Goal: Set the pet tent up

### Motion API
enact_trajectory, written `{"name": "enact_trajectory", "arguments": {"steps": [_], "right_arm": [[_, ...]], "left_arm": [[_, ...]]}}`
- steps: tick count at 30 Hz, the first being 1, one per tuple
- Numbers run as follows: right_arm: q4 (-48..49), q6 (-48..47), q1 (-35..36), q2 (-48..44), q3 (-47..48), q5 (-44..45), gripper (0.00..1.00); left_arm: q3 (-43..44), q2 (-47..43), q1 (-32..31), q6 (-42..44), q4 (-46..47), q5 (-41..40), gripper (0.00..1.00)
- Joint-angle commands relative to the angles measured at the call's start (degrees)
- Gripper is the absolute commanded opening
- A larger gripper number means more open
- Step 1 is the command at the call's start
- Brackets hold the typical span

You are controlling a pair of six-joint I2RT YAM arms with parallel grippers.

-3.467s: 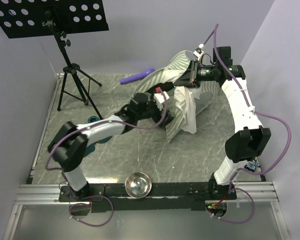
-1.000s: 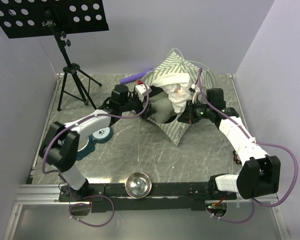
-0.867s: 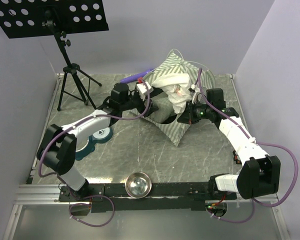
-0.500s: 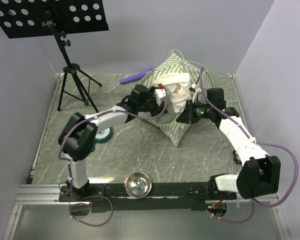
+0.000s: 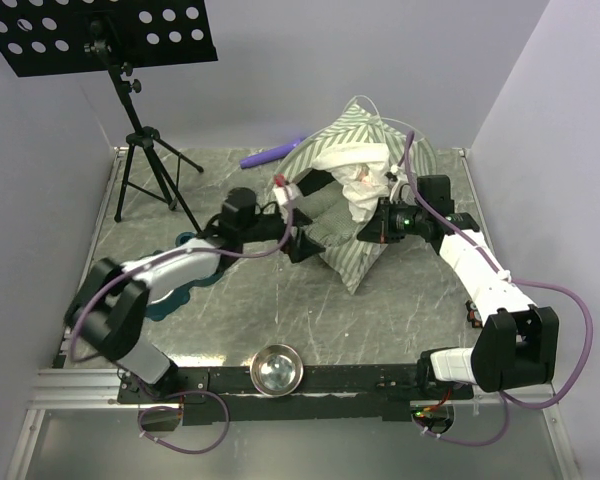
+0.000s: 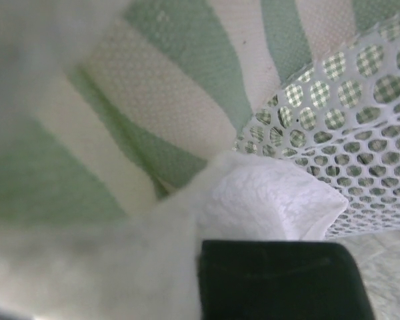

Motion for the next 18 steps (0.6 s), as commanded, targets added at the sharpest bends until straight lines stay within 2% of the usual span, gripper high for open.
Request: {"name": "enact_trajectory", "arguments": {"steps": [1, 4, 5, 7, 9, 14, 18], "right_arm": [[-0.77, 3.41, -1.73, 0.56, 0.63, 1.93, 0.00], [0.10, 4.38, -1.65, -0.23, -0.42, -0.97, 0.00], [0.37, 4.73, -1.73, -0.32, -0.69, -1.94, 0.00], [0.72, 5.43, -1.73, -0.58, -1.04, -3.70, 0.00], [0.81, 6.14, -1.73, -0.93, -1.22, -5.54, 0.00], [2.21, 9.29, -1.73, -2.25, -1.48, -9.76, 0.00], [1.43, 11.06, -1.73, -2.61, -0.78, -12.40, 0.00]], "left_arm": [[-3.16, -9.84, 1.20, -0.94, 1.38, -4.49, 1.00], [-0.64, -8.02, 1.38, 4.61, -2.30, -14.26, 0.94], [1.55, -5.48, 1.38, 8.71, -4.93, -15.76, 0.89], [5.60, -0.82, 1.38, 11.29, -6.72, -17.00, 0.84], [8.24, 4.89, 1.38, 13.31, -4.18, -17.36, 0.79], [12.55, 15.18, 0.33, 17.18, 5.39, -19.81, 0.75], [18.78, 22.91, -1.08, 18.68, 11.29, -23.86, 0.77]]}}
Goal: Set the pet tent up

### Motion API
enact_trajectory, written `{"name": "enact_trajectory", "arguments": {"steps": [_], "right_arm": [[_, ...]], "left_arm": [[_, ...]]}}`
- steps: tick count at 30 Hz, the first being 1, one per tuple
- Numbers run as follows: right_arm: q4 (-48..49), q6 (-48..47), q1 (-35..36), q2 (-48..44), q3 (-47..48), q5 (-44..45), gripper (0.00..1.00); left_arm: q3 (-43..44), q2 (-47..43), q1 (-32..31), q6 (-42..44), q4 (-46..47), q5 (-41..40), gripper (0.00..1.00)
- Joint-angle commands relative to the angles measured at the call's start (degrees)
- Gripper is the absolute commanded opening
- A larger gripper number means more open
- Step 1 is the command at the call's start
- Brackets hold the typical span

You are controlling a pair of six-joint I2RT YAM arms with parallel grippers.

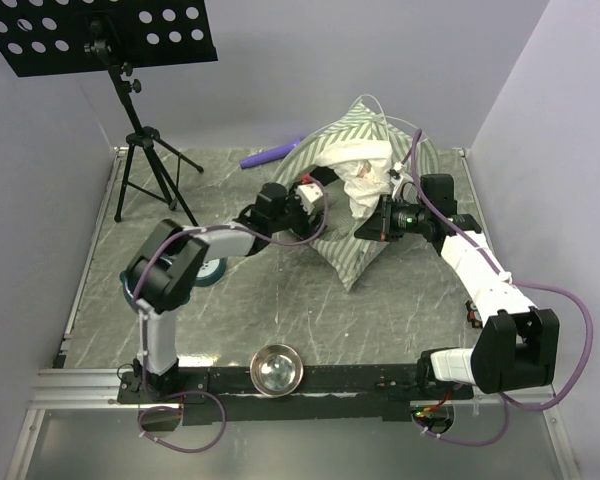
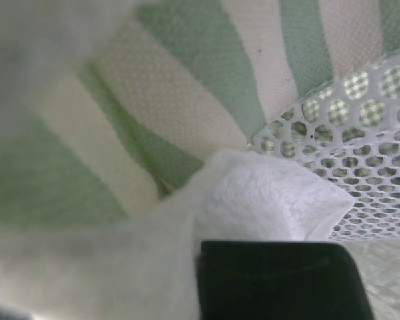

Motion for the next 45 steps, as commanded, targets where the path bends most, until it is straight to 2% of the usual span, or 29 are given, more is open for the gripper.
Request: {"name": "enact_trajectory", "arguments": {"steps": [1, 5, 14, 17, 20, 21, 23, 24, 25, 26, 27, 28, 31, 34, 35, 38, 45], "right_arm": [[-2.09, 6.86, -0.42, -2.30, -0.06, -7.64, 0.00], [-4.02, 5.63, -0.51, -2.39, 0.21, -8.69, 0.00], [-3.68, 5.37, -0.42, -3.97, 0.21, -12.39, 0.00], [-4.20, 4.58, -0.51, -3.88, 0.21, -12.83, 0.00], [-5.08, 3.27, -0.68, -4.41, 1.08, -13.53, 0.00], [-5.17, 3.08, -0.77, -4.58, 1.26, -13.62, 0.00], [-4.82, 3.34, -1.12, -5.02, 1.09, -14.06, 0.00], [-4.56, 3.61, -1.21, -5.20, 0.91, -14.23, 0.00], [-4.29, 3.96, -1.30, -5.20, 0.82, -14.32, 0.00], [-4.38, 4.05, -1.30, -5.11, 0.82, -14.32, 0.00], [-4.55, 4.14, -1.39, -4.85, 0.91, -14.06, 0.00], [-4.64, 4.40, -1.39, -4.68, 1.00, -13.89, 0.00], [-4.99, 5.71, -1.56, -3.62, 1.00, -12.92, 0.00], [-5.00, 8.61, -1.82, -2.92, 0.30, -11.34, 0.00], [-4.82, 10.27, -2.00, -3.00, -0.14, -10.73, 0.00], [-4.38, 13.01, -2.79, -3.62, -1.63, -8.27, 0.00], [-5.34, 16.61, -3.41, -6.52, -4.45, 1.22, 0.00]], "left_arm": [[8.39, 5.35, -2.00, 4.47, 10.62, -5.41, 0.77], [11.12, 8.96, -2.88, 7.20, 14.06, -5.08, 0.81], [22.19, 19.42, -2.44, 9.92, 2.38, -3.49, 0.85], [26.14, 20.21, -2.09, 8.88, -6.48, -1.56, 0.86], [37.29, 24.60, -1.13, 8.35, -24.40, 0.11, 0.82], [39.41, 25.74, -0.60, 8.69, -29.23, 1.33, 0.81], [41.10, 26.46, -0.07, 9.75, -33.22, 3.45, 0.70], [41.01, 26.37, 0.02, 10.62, -34.19, 3.98, 0.58], [40.84, 26.28, 0.11, 11.59, -34.89, 3.89, 0.39], [40.31, 25.85, 0.02, 12.21, -34.55, 3.28, 0.20], [39.09, 24.80, 0.02, 12.30, -32.81, 2.58, 0.05], [36.99, 23.57, 0.02, 11.95, -30.01, 0.92, 0.01], [27.51, 17.77, -1.73, 11.42, -14.48, -10.47, 0.01], [16.00, 13.46, -5.68, 15.80, 12.21, -29.72, 0.01], [13.96, 13.28, -6.21, 16.77, 16.56, -34.03, 0.01], [14.90, 13.80, -6.40, 15.73, 18.63, -43.80, 0.01], [15.52, 13.19, -2.45, 15.64, 20.11, -54.89, 0.01]]}}
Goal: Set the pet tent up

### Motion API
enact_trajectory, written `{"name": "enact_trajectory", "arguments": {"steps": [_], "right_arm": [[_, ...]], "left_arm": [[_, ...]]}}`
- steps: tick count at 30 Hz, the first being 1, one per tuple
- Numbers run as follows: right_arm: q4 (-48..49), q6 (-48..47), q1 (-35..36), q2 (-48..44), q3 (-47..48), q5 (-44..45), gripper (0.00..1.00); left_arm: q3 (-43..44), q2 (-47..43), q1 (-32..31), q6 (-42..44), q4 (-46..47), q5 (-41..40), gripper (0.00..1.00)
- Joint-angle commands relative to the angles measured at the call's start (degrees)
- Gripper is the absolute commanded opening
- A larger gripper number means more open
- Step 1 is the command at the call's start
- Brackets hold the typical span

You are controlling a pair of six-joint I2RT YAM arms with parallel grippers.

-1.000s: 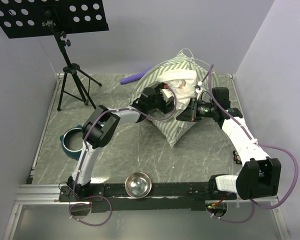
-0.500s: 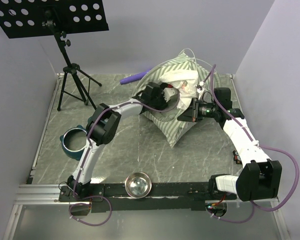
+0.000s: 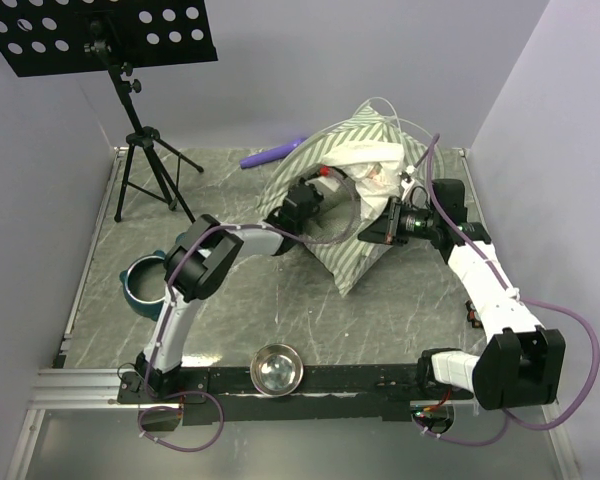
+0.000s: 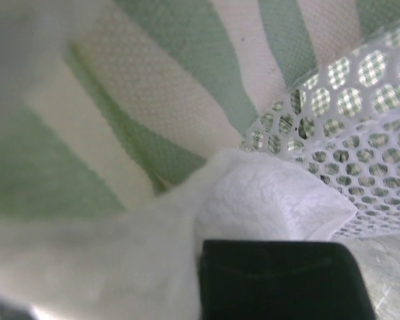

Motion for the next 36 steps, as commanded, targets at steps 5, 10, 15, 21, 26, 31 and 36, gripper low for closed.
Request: {"name": "enact_trajectory", "arguments": {"steps": [5, 10, 15, 21, 26, 31, 36], "right_arm": [[-3.40, 9.34, -1.14, -3.27, -3.49, 4.89, 0.00], [-4.19, 7.59, -0.96, -1.95, -2.88, 3.48, 0.00], [-3.40, 6.27, -0.44, -1.07, -2.27, 1.72, 0.00], [-3.84, 3.90, 0.97, -1.51, -1.83, 1.01, 0.00], [-4.45, 2.66, 1.15, -1.34, -1.30, 0.66, 0.00], [-3.93, 2.40, 1.15, -0.11, -0.86, 0.75, 0.00], [-4.27, 2.40, 1.15, 1.12, 0.46, 1.45, 0.00]], "left_arm": [[-0.19, -5.16, 6.88, -2.42, 6.52, -7.22, 0.01], [2.35, -10.98, 8.91, -11.94, -14.84, 32.13, 0.46], [8.91, -6.09, 6.19, -14.22, -24.22, 43.29, 0.85], [28.16, 8.85, 5.48, -18.26, -37.60, 35.06, 1.00], [45.39, 20.37, 5.39, -16.08, -55.43, 35.01, 1.00], [43.93, 21.10, 5.13, -13.97, -61.43, 39.06, 0.86], [40.51, 17.33, 5.31, -11.85, -61.20, 41.54, 0.01]]}}
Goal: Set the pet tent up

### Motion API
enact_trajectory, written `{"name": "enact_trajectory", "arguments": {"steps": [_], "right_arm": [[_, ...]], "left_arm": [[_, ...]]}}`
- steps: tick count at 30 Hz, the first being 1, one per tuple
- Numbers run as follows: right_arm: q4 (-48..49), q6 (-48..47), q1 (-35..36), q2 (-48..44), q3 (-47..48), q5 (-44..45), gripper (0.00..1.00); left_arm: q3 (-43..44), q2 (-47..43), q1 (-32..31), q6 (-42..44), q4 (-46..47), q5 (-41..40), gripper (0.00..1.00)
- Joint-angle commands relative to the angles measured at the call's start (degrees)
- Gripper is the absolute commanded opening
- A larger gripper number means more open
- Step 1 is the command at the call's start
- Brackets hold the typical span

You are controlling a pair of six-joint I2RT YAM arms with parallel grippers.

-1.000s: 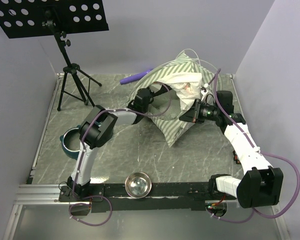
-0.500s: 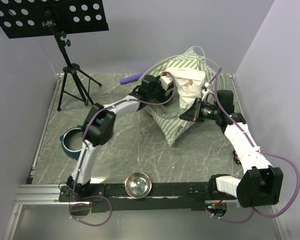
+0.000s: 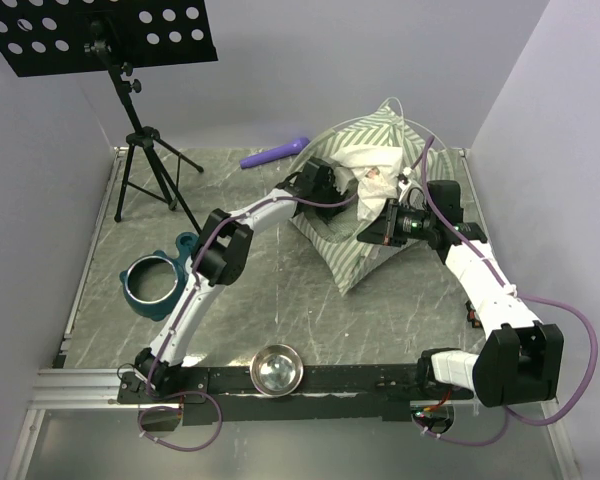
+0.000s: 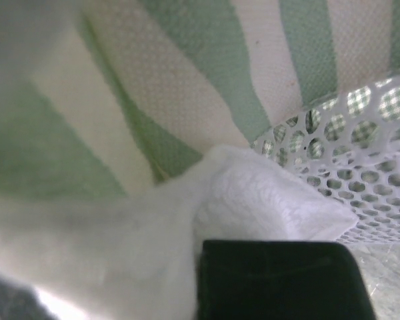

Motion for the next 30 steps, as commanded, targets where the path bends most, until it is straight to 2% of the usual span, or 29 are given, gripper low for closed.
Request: {"name": "enact_trajectory", "arguments": {"steps": [1, 3, 6, 10, 13, 19, 20, 21, 22, 23, 24, 25, 27, 30], "right_arm": [[-5.74, 3.38, 0.12, 0.67, 1.90, -1.57, 0.00], [-5.83, 4.26, 0.03, 0.23, 1.38, -1.04, 0.00], [-6.53, 6.45, -0.31, 0.05, 0.76, 0.63, 0.00], [-5.83, 9.44, -1.02, -0.48, -0.47, 1.69, 0.00], [-5.22, 9.97, -0.93, -1.35, -0.91, 1.69, 0.00], [-6.09, 8.83, -0.93, -1.79, -0.38, 0.90, 0.00], [-5.83, 8.83, -0.93, -1.71, -0.38, 0.47, 0.00], [-5.83, 8.66, -1.02, -1.45, -0.21, 0.29, 0.00], [-6.18, 8.31, -0.93, -1.18, 0.23, 0.63, 0.00], [-6.18, 8.04, -1.02, -1.01, 0.41, 0.81, 0.00], [-6.18, 7.78, -0.93, -0.83, 0.58, 1.07, 0.00], [-5.92, 7.60, -1.02, -0.65, 0.67, 1.43, 0.00], [-5.13, 7.51, -1.02, -0.13, 0.59, 1.95, 0.00], [-4.34, 6.81, -0.93, 1.19, 0.58, 2.39, 0.00]], "left_arm": [[-6.50, -5.60, 0.58, 1.85, -4.47, -0.95, 0.01], [-16.42, -13.23, 0.50, 0.70, 8.42, -7.44, 0.01], [-27.25, -20.64, -0.38, 1.05, 23.82, -21.75, 0.01], [-32.99, -23.73, -0.64, 1.75, 36.85, -38.65, 0.01], [-30.63, -19.97, -0.38, 6.13, 36.26, -43.33, 0.01], [-23.51, -10.74, 0.41, 12.82, 33.71, -45.71, 0.01], [-22.72, -10.72, 0.32, 11.87, 31.71, -44.41, 0.09], [-22.97, -12.81, 0.58, 9.34, 27.86, -38.65, 0.32], [-25.85, -15.88, 0.85, 7.40, 25.99, -29.37, 0.57], [-29.62, -20.43, 1.20, 5.81, 26.32, -21.45, 0.74], [-34.62, -25.09, 1.46, 4.67, 27.89, -13.01, 0.83], [-38.32, -28.44, 1.47, 4.13, 30.00, -6.14, 0.86], [-43.35, -33.73, 1.29, 3.17, 31.33, 6.09, 0.88], [-44.16, -37.00, 1.29, 0.62, 28.45, 15.88, 0.87]]}}
